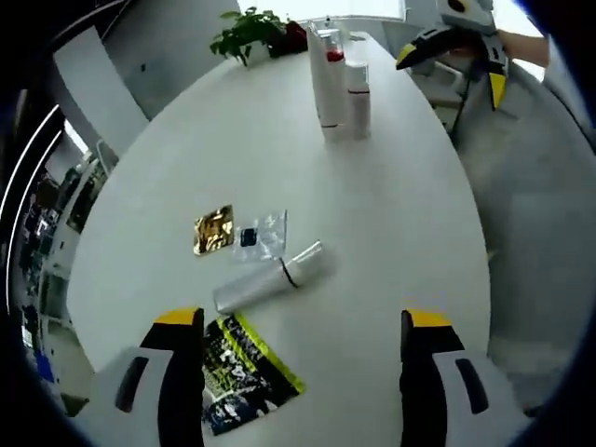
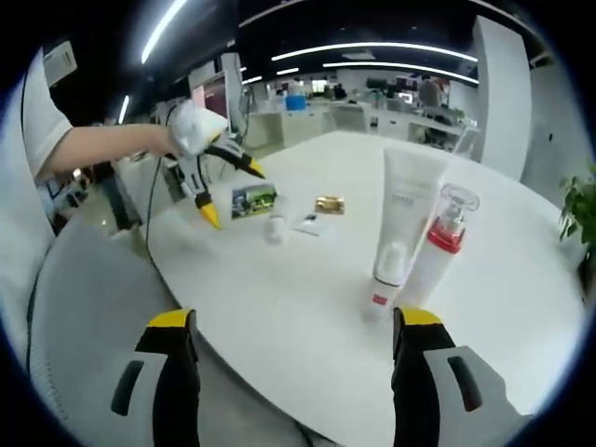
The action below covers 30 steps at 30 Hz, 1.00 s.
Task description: Arrange the skincare products in the storage area until every visible bottle or jar stands upright without overlapping.
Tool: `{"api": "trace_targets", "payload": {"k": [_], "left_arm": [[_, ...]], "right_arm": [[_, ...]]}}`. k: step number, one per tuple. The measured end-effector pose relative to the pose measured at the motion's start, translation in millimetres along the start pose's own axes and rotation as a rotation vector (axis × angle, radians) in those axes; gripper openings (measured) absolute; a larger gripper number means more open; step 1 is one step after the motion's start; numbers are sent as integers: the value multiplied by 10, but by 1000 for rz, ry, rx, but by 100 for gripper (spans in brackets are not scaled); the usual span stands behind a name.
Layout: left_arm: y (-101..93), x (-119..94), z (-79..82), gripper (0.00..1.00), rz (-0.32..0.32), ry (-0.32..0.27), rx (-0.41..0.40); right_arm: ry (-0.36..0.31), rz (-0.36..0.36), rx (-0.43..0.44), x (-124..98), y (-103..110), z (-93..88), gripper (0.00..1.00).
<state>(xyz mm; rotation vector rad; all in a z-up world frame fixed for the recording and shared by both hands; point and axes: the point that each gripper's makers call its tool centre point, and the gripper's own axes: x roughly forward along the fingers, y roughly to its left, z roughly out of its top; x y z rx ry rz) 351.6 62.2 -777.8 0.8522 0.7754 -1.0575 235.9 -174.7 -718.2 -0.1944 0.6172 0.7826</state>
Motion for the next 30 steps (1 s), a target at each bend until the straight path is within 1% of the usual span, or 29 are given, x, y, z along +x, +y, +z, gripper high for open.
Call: {"api": "trace_targets", "payload": {"k": [1,3,4,6,8,11,12,14,18,19,20,22,26,30], "left_arm": [[24,24,10,78,-4,9,18],[52,48,44,76,-3,14,26],[56,60,87,75,-6,14,31],[112,100,102,72,-15,14,51],[163,170,105,71,-27,29,79],[156,194,130,67,-36,46,120],[199,249,130,66,-44,54,150],[168,267,139,61,-73,67,191],[220,371,130,55,-88,101,275],[225,394,128,52,-96,110,295],[275,458,109,48,-101,109,331],[261,481,125,45,-109,116,342],[231,533,179,42,-136,134,366],[253,583,143,38,-155,163,389]], "right_arm": [[0,0,1,0,0,0,85],[-5,-1,4,3,-12,3,85],[-6,-2,4,4,-17,5,85],[-10,-5,7,3,-25,10,85],[-9,-7,11,3,-29,2,85],[-10,-7,17,5,-35,-2,85],[-9,-7,18,6,-37,-4,85],[-9,-10,20,7,-48,-10,85],[-5,-9,22,13,-46,-17,85],[-4,-9,22,14,-45,-18,85],[-2,-8,23,16,-43,-20,85],[0,-8,23,16,-43,-23,85],[-1,-9,29,14,-46,-23,85],[-1,-14,34,13,-60,-26,85]]}}
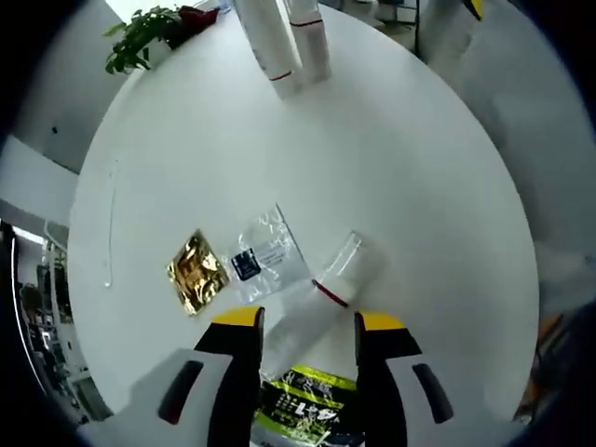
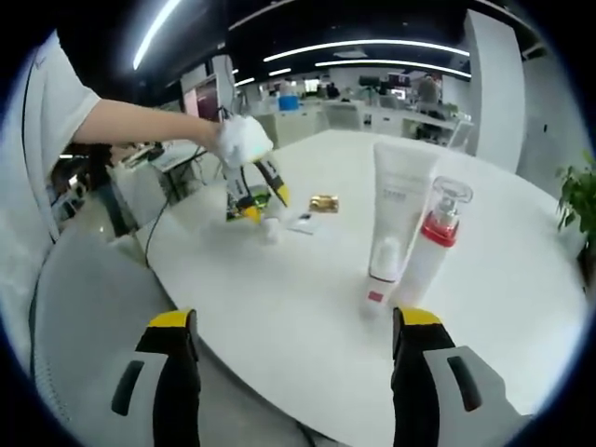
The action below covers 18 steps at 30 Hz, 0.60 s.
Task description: Arrange the skincare products in the storage area until every visible bottle or jar stands upright without overlapping.
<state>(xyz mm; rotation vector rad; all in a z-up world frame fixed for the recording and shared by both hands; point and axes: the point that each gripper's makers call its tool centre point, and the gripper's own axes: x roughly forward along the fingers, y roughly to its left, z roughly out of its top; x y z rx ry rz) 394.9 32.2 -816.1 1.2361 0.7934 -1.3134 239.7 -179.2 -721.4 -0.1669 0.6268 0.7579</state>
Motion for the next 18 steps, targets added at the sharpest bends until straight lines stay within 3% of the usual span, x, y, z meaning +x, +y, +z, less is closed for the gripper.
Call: {"api": "trace_targets", "payload": {"k": [18], "left_arm": [[-17,79,-29,25,-38,-2,-47]], "right_arm": [[8,-5,-1,5,-3,-14,85]]}}
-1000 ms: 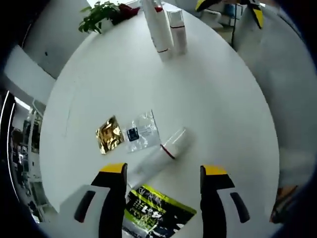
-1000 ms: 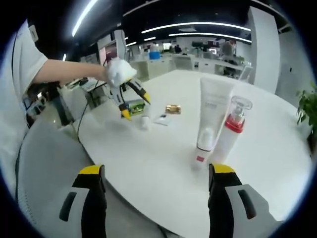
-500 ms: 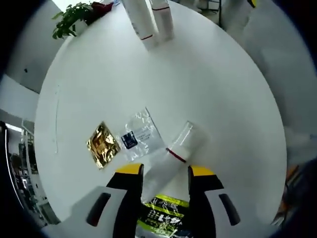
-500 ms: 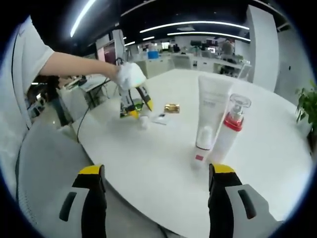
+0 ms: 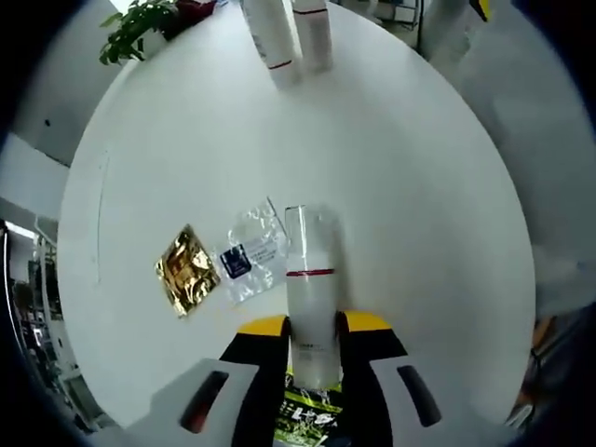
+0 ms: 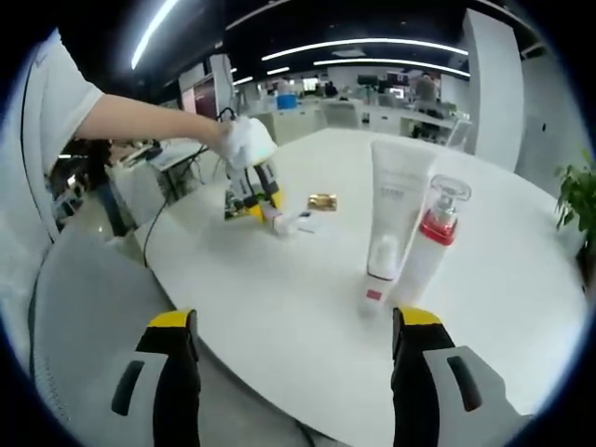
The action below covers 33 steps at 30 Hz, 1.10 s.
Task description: Arrange the skincare products in the storage area until every visible bottle or jar stands upright without overlapping.
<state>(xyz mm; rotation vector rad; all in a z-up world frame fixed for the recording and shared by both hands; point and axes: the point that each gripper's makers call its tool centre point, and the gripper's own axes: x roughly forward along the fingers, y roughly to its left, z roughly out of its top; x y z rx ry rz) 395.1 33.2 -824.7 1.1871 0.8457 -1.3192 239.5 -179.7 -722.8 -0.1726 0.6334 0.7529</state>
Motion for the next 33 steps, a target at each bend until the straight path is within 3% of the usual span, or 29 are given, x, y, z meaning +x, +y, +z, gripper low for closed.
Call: {"api": "trace_targets", "payload": {"k": [11,16,22,33], "left_arm": [[-39,-15,43,24,7,-5,-46],[-90,-24,107,24,-3,-52,-116],[-110,-93,198,24,-1,-124,-238],[-283,-358,376,24,3,-348,-496]], "right_arm": [[2,-3,-2,-2,-6,-3,85],[-4,-10,-2,-12,-13,12,85],[-8,-9,-9,-13,-11,23,85],[-10,9,-29,-6,29,42,84]]}}
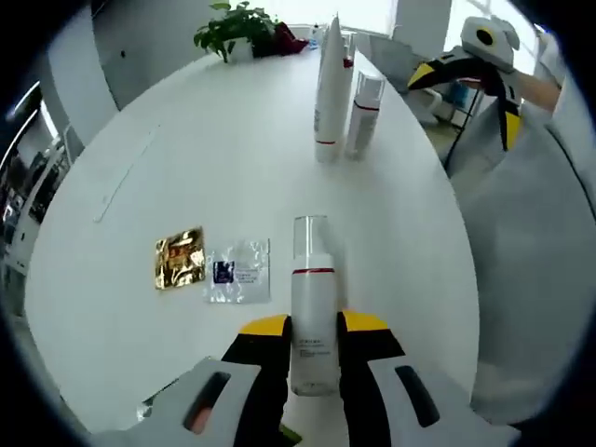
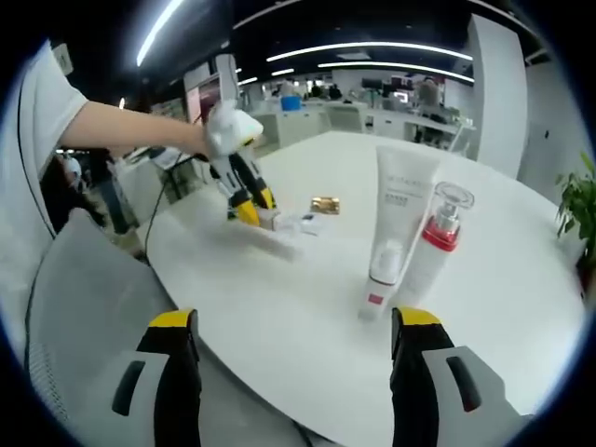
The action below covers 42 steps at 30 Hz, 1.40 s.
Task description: Arrange the skincare products in the storage area until every visible bottle or jar stands upright without overlapping.
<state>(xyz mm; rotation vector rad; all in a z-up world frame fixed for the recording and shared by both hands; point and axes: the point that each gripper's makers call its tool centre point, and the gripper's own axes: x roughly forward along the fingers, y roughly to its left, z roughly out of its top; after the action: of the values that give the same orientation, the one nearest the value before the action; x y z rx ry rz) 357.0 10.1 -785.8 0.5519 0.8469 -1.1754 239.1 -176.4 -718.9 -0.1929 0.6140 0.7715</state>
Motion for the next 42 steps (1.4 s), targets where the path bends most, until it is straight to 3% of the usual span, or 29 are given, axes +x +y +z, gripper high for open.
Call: {"api": "trace_targets", "payload": {"k": [11,14,18,20,23,27,29,36,42], "left_arm": [[-391,-370,462,24,-36,-312,-275],[-410,-465,526,24,-55,-391,-328],[-488,-631,648,24,-82,-496,-392],[-486,-713,682,24,-88,-543,-412],[-538,-789,703,24,-95,-561,-427],[-766,-944,929,24,-134,-660,-456],[-794,-1032,998,24,-147,-705,-462],[-1247,-1244,1344,24,-239,-806,-433],[-1570,-1480,1659,24,-373,-936,-452]], "right_arm": [[-24,4,-5,-16,5,47,83],[-56,7,8,-45,1,110,81],[-143,31,92,-108,0,245,76],[-186,26,144,-157,-38,324,75],[-278,49,223,-245,-73,485,73],[-379,128,284,-369,13,724,62],[-432,153,308,-427,49,871,62],[-528,270,345,-506,291,1270,63],[-590,380,359,-609,503,1542,56]]}}
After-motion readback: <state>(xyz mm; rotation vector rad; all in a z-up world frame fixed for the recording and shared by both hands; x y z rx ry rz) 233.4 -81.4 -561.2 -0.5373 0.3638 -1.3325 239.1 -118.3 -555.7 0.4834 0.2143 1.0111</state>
